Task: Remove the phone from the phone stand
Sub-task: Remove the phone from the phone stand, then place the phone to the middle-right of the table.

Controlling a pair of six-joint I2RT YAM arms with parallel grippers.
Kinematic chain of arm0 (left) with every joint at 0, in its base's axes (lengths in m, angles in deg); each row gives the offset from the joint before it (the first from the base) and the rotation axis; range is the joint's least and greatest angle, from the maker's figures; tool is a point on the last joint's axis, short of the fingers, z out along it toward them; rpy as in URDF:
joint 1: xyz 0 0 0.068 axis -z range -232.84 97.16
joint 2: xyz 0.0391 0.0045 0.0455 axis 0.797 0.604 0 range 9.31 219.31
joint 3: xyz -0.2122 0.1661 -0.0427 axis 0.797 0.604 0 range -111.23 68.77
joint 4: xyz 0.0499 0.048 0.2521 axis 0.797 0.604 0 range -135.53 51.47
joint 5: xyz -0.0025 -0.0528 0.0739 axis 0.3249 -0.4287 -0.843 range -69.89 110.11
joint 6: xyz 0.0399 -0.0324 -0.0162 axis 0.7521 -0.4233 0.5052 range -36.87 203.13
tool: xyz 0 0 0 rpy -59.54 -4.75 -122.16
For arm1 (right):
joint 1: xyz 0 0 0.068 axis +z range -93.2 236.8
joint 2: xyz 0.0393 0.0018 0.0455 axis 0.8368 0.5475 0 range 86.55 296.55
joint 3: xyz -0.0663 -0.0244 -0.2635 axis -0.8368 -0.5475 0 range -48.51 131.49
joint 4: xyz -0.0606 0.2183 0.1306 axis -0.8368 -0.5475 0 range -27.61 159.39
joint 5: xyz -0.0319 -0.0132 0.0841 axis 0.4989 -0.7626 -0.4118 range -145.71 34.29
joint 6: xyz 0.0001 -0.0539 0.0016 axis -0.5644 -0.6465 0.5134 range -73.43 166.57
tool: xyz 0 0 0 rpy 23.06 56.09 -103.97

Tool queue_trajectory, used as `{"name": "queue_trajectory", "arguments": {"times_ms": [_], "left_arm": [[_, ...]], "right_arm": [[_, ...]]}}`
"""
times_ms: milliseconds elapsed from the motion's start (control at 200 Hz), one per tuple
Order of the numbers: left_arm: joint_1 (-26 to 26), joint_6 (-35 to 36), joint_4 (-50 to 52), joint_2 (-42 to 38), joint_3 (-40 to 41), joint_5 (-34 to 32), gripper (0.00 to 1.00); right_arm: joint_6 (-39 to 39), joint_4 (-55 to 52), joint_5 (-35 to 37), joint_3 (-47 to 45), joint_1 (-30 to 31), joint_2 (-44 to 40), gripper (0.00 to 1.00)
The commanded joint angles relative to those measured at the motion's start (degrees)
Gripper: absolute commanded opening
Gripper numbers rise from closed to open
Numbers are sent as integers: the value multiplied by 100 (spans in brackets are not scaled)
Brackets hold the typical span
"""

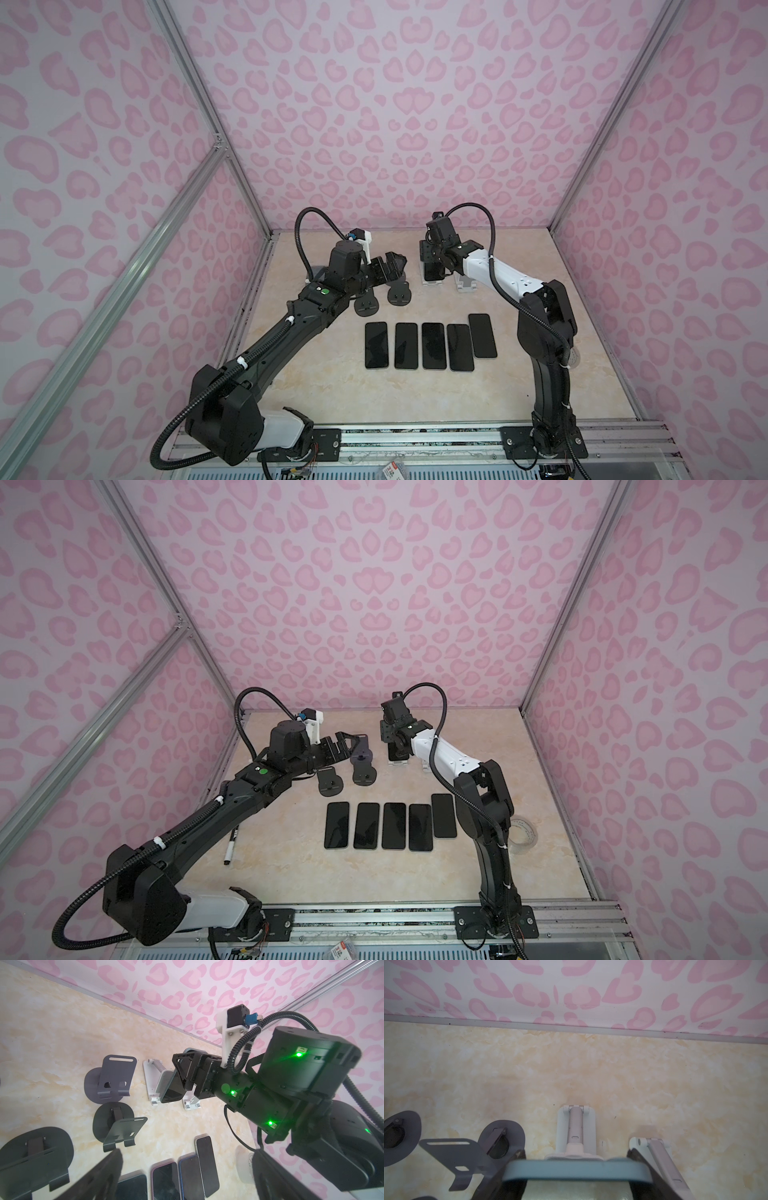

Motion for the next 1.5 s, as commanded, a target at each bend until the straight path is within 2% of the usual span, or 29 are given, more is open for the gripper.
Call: {"name": "queue_trajectory", "arguments": {"times_ms": [0,430,475,795,1075,1275,1500], "left_arm": [[-6,14,-174,-83,16,-2,100],[-28,-29,-217,-179,45,7,100],[-28,-24,-223,-196,53,-5,100],[-17,-57,-252,-236,80,-13,100],[75,-95,-320,-228,86,135,100],[286,-40,-367,-162,66,235,100],[552,84,-359,-139,18,306,100]], "right_arm": [[-84,178,70,-140,52,-201,65],[-87,358,302,-1502,206,-1729,65],[-61,381,340,-1860,215,-1911,65],[73,287,1161,-3391,227,-3396,65],[478,-311,1271,-4553,-289,-4722,64],[499,-475,1449,-5130,-686,-5719,64],[225,-976,1370,-5231,-1112,-6001,64]]}}
